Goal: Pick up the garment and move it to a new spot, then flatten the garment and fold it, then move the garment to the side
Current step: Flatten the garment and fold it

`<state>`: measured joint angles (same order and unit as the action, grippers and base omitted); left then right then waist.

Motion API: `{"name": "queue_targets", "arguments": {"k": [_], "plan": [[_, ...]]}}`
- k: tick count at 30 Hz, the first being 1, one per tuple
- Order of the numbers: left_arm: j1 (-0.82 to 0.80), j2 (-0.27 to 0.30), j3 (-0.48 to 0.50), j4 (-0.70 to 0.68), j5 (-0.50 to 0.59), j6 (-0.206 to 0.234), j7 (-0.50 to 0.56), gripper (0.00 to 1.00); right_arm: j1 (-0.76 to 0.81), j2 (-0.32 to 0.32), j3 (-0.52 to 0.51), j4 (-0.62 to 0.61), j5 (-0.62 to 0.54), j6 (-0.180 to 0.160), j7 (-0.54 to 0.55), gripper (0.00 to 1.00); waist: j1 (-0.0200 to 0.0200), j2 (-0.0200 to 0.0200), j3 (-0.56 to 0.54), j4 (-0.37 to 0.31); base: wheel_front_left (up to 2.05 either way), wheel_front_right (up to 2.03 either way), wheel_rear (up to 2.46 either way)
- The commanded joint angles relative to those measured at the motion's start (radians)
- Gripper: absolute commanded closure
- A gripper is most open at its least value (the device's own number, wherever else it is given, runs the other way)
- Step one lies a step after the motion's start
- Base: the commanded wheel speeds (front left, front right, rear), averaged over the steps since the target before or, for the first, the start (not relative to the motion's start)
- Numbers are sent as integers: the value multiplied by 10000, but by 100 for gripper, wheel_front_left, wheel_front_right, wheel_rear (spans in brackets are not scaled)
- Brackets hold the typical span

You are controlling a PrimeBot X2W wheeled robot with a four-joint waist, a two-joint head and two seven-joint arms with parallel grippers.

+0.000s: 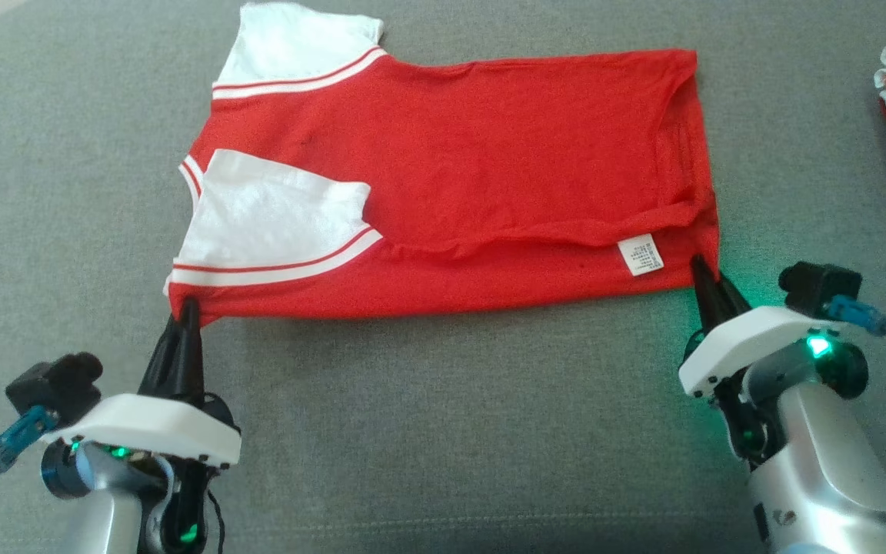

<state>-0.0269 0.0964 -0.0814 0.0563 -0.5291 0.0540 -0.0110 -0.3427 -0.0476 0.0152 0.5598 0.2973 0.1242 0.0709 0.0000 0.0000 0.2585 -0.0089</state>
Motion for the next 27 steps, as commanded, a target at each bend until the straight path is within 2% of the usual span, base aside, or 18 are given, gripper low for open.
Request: {"name": "queue_targets", "arguments": {"k": [1, 5, 10, 17, 22, 27], "plan": [[-189, 156, 367, -446, 40, -1, -193, 100, -237, -26, 115, -520, 60, 65, 45, 100, 0, 0, -124, 1, 0, 0, 0], [28, 274, 353, -940, 130, -8, -272, 100, 186, -26, 15, -1407, 243, 65, 377, 100, 0, 0, -342, -8, 0, 0, 0], [736, 466, 205, -2052, 286, 40, -38, 100, 1272, -184, -26, -3361, 507, 65, 1231, 100, 0, 0, -543, -79, 0, 0, 0], [2271, 557, -8, -3427, 419, 351, 470, 100, 3169, -206, -383, -5746, 590, 65, 2306, 100, 0, 0, -613, -207, 0, 0, 0], [3100, 352, -229, -3371, 146, 456, 733, 100, 4028, -110, -749, -6271, 690, 65, 2535, 100, 0, 0, -604, -247, 0, 0, 0], [3127, 299, -262, -2697, -40, 421, 758, 100, 4183, -51, -799, -6016, 783, 65, 2570, 100, 0, 0, -607, -283, 0, 0, 0]]}}
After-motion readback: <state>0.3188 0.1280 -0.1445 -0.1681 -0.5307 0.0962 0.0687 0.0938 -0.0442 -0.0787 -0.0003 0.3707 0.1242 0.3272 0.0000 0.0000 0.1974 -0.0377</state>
